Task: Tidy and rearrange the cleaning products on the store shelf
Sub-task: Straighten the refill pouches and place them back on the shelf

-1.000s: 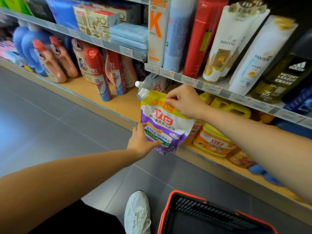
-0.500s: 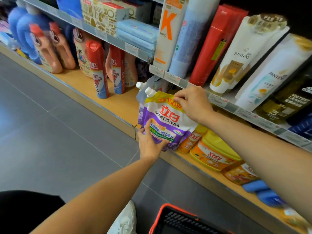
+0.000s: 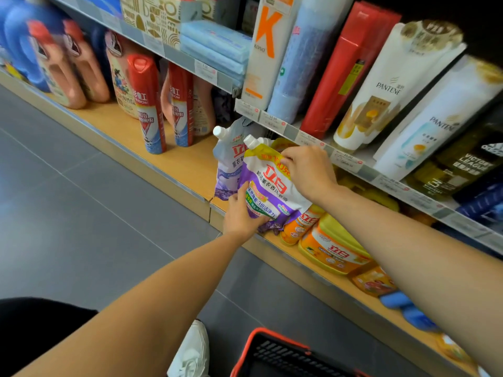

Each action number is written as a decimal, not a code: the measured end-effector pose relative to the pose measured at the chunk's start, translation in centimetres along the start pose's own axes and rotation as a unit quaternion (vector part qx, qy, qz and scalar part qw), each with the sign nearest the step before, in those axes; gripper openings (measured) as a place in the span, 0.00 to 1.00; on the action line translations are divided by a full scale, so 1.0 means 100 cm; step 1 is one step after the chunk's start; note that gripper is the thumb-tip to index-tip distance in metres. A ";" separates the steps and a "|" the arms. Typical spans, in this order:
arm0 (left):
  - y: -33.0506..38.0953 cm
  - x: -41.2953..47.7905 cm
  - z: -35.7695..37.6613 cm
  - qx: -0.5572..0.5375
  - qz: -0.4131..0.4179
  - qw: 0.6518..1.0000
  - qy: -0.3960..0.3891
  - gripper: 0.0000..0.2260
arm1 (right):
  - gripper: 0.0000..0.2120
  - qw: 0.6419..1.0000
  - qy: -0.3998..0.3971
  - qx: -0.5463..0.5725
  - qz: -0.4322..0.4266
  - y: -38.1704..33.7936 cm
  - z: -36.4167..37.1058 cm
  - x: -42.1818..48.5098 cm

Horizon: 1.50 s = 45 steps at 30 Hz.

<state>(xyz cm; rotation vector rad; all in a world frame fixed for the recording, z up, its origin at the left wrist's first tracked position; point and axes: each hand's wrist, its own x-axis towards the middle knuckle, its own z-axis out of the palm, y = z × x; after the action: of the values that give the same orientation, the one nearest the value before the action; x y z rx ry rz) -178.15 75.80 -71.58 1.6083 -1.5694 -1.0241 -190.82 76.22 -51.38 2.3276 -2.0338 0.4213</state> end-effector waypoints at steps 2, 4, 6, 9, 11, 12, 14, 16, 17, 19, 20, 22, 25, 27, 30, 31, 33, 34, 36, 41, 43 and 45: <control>-0.011 0.001 -0.012 -0.009 0.010 0.999 -0.033 0.43 | 0.12 1.000 0.002 0.006 -0.018 -0.002 0.001 -0.006; -0.018 0.004 -0.027 -0.021 0.005 1.000 -0.018 0.32 | 0.27 0.998 -0.024 0.005 -0.055 0.001 0.002 -0.019; -0.014 0.008 -0.043 -0.049 -0.018 0.998 0.045 0.24 | 0.32 0.996 -0.031 0.010 -0.085 0.009 0.005 -0.036; 0.006 0.025 -0.070 -0.053 -0.043 0.986 0.152 0.22 | 0.30 0.995 -0.031 0.016 -0.095 0.024 0.015 -0.059; 0.021 0.039 -0.086 -0.046 -0.019 0.980 0.190 0.25 | 0.30 0.996 -0.041 0.012 -0.084 0.029 0.020 -0.066; 0.028 0.046 -0.094 -0.043 0.004 0.981 0.190 0.27 | 0.30 0.996 -0.040 0.010 -0.081 0.030 0.023 -0.068; 0.041 0.058 -0.107 -0.037 0.038 0.987 0.154 0.21 | 0.31 0.996 -0.027 -0.011 -0.079 0.031 0.026 -0.068; 0.051 0.066 -0.119 -0.012 0.049 0.992 0.118 0.08 | 0.32 0.993 -0.001 -0.083 -0.087 0.034 0.027 -0.067; 0.054 0.070 -0.124 -0.001 0.051 0.992 0.111 0.07 | 0.32 0.990 0.006 -0.110 -0.086 0.037 0.026 -0.067; 0.057 0.073 -0.133 0.028 0.050 0.993 0.098 0.10 | 0.33 0.994 -0.010 -0.082 -0.064 0.044 0.025 -0.067; 0.059 0.072 -0.137 0.041 0.054 0.993 0.095 0.11 | 0.34 0.998 -0.027 -0.037 -0.049 0.047 0.025 -0.068; 0.062 0.067 -0.146 0.063 0.059 0.991 0.103 0.12 | 0.36 0.997 -0.048 0.051 -0.026 0.051 0.028 -0.069; 0.071 0.055 -0.166 0.088 0.066 0.987 0.121 0.13 | 0.36 0.995 -0.026 0.096 -0.010 0.051 0.033 -0.070; 0.078 0.047 -0.180 0.107 0.078 0.983 0.127 0.12 | 0.36 0.995 -0.014 0.094 0.002 0.049 0.036 -0.068; 0.088 0.031 -0.199 0.119 0.098 0.979 0.131 0.12 | 0.36 0.995 -0.021 0.097 0.023 0.049 0.037 -0.066; 0.091 0.024 -0.206 0.122 0.102 0.978 0.133 0.12 | 0.36 0.994 -0.026 0.104 0.030 0.049 0.036 -0.066; 0.097 0.010 -0.218 0.143 0.117 0.973 0.136 0.12 | 0.36 0.992 -0.030 0.120 0.041 0.047 0.032 -0.065; 0.100 0.003 -0.224 0.155 0.125 0.971 0.135 0.11 | 0.36 0.991 -0.035 0.122 0.043 0.045 0.029 -0.065; 0.108 -0.013 -0.234 0.170 0.132 0.967 0.134 0.11 | 0.36 0.994 -0.047 0.095 0.040 0.039 0.021 -0.066; 0.127 -0.056 -0.257 0.183 0.153 0.964 0.115 0.12 | 0.32 0.990 0.037 0.132 0.026 0.019 -0.007 -0.082; 0.134 -0.073 -0.263 0.160 0.166 0.968 0.096 0.12 | 0.28 0.982 0.064 0.178 0.014 0.008 -0.023 -0.091; 0.142 -0.091 -0.263 0.149 0.196 0.967 0.062 0.11 | 0.26 0.971 0.064 0.231 0.002 -0.004 -0.042 -0.101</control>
<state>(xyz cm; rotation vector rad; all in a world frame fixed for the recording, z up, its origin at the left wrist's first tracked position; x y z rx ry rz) -161.61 82.25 -45.84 1.4324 -1.9211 -0.4869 -192.33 86.92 -49.48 2.4434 -2.0514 1.1239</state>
